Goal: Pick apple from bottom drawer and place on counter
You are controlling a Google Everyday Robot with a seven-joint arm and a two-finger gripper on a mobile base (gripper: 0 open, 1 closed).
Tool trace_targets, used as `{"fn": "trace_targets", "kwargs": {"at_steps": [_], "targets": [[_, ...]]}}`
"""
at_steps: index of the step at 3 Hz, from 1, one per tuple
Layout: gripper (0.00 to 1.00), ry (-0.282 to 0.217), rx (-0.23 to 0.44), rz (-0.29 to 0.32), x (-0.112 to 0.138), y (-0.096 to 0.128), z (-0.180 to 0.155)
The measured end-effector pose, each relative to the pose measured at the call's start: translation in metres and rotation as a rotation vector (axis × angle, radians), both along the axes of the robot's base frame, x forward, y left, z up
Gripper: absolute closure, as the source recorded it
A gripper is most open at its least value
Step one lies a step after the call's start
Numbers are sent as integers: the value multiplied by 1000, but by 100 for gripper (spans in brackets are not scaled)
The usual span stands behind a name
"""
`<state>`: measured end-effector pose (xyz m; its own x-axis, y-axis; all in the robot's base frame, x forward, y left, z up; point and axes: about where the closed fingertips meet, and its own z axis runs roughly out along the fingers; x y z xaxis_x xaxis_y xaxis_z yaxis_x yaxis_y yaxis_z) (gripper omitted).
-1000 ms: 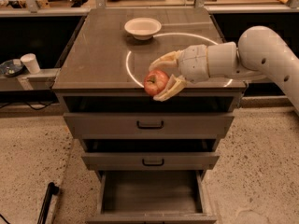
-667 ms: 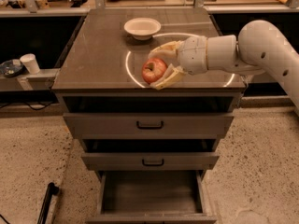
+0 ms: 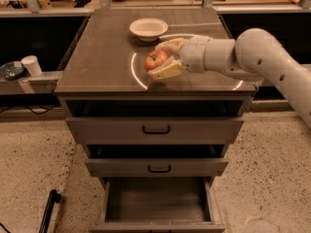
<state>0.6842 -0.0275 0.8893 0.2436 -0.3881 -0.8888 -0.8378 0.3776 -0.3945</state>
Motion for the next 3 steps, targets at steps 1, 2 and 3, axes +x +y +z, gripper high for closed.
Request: {"fn": "trace_targets", "kwargs": {"at_steps": [1,2,3], "targets": [[100,105,120,-74,23,-1,-12],[100,166,178,-96,32,1,-18],[83,177,188,-100,34,1,-19]]}}
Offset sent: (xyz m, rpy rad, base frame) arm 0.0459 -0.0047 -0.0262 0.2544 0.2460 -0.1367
